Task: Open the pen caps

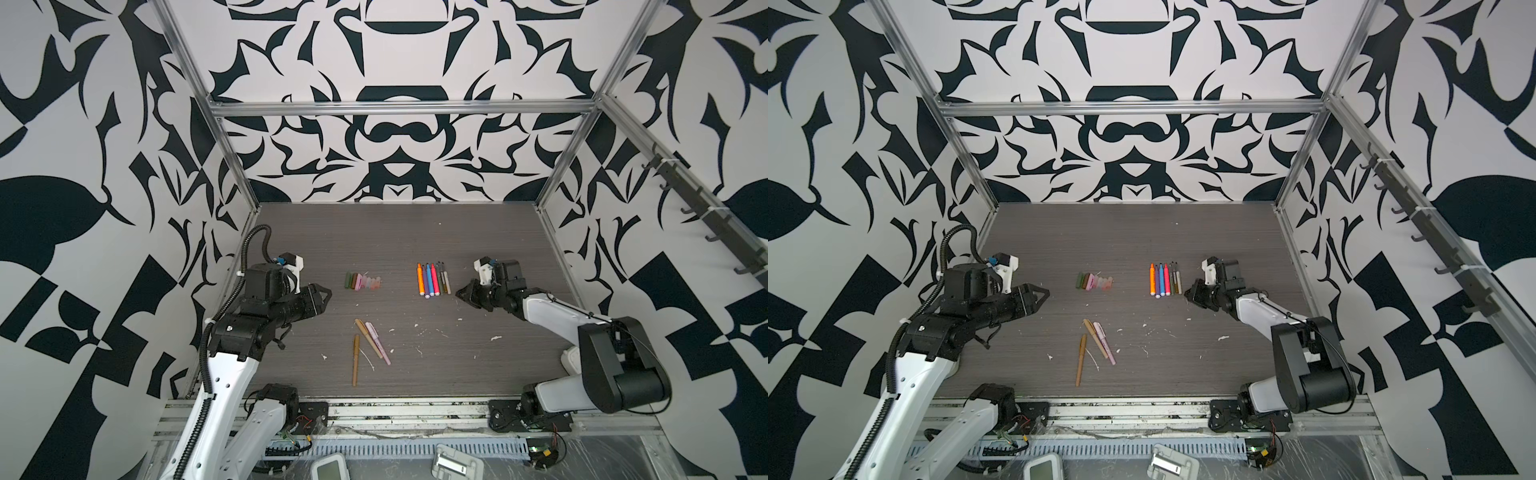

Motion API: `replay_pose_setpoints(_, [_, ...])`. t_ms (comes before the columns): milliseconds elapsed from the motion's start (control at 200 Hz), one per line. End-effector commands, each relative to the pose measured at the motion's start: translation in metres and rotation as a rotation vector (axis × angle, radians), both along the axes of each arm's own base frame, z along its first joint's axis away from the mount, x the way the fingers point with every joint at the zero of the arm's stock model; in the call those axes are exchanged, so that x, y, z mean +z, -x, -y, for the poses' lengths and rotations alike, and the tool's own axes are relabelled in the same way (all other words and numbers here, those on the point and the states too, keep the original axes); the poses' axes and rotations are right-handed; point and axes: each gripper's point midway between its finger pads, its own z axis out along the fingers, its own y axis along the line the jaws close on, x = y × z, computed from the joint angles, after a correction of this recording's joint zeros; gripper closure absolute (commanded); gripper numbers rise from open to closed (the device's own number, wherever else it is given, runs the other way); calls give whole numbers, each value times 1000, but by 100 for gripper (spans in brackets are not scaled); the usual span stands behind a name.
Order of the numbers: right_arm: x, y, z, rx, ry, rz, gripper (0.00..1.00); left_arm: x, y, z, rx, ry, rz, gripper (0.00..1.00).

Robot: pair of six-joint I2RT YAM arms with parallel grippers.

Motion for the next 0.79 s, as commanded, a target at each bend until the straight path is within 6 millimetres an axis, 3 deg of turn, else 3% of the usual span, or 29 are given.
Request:
replay_pose_setpoints(0, [1, -22, 4, 12, 19, 0, 100, -4, 4, 0, -1, 4, -10, 53])
replay_pose_setpoints(275, [-28, -59, 6, 8, 8, -75, 100, -2, 5, 0, -5, 6, -4, 53])
replay_pose_setpoints(520, [-42, -61, -1, 11, -51, -106, 100, 3, 0, 1, -5, 12, 22, 53])
replay_pose_setpoints(790, [-40, -60, -11, 31, -120, -94, 100, -1, -2, 2, -6, 9, 7, 53])
